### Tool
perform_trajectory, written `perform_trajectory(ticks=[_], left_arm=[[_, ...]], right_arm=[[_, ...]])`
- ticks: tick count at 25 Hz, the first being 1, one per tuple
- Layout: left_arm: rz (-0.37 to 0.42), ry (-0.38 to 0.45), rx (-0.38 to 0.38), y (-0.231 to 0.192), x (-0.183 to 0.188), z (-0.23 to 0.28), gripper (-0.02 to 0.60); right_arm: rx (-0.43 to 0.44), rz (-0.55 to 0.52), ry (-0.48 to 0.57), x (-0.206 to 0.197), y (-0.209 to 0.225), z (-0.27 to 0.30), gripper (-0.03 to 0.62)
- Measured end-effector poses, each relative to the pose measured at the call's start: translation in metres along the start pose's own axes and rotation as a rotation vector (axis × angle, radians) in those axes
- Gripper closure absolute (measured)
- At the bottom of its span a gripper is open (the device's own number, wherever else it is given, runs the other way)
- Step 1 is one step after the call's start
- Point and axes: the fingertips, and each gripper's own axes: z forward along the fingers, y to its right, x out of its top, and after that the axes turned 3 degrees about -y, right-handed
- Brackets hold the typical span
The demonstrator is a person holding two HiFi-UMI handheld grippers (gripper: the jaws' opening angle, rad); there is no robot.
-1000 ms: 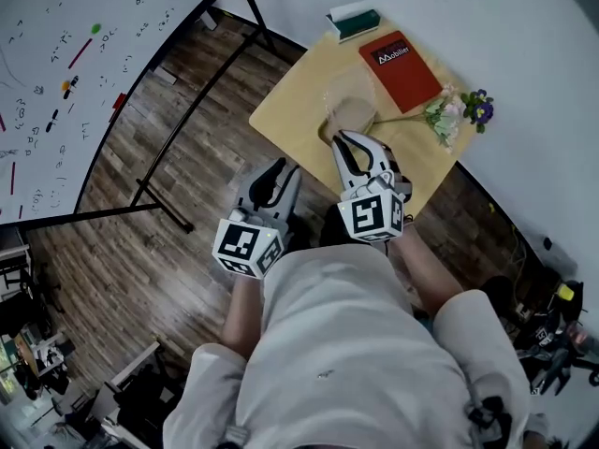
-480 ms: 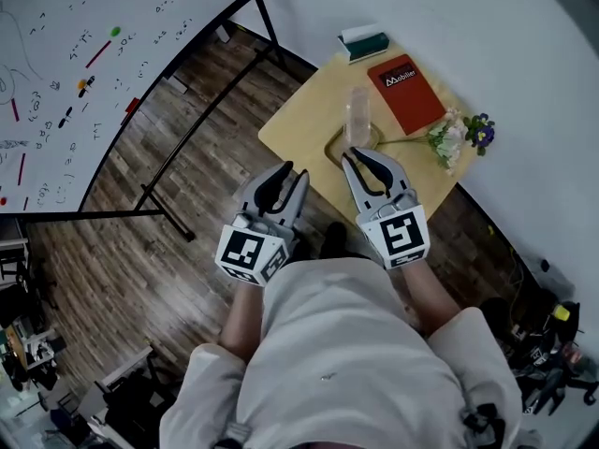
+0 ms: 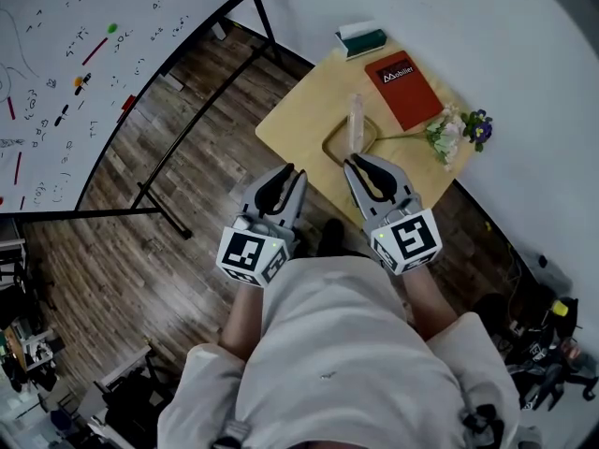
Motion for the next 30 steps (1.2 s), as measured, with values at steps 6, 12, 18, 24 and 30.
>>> perform_trajectory(ticks=[6,12,18,24,30], left_arm=[[0.001,0.006,-0.006,0.003,-0.001,-0.001,0.518],[0.008,0.0,-0.005,0.006,-0.002,-0.001,0.543],[0.017,-0.018,0.001,0.006,-0.006,-0.001,0.564],[0.024,-0.016,0.001,0.007,-0.006,-0.003,0.576],[0.02,-0.024,0.005,0.007,-0.008,-0.005,0.577]], right_arm=[[0.02,0.031,0.007,-0.007,-0.006,-0.006,0.543],[0.029,0.047,0.004,-0.012,-0.007,-0.009,0.543],[0.036,0.052,0.002,-0.015,-0.008,-0.008,0.543],[0.04,0.045,0.001,-0.015,-0.01,-0.008,0.543],[0.041,0.05,-0.003,-0.016,-0.011,-0.009,0.543]])
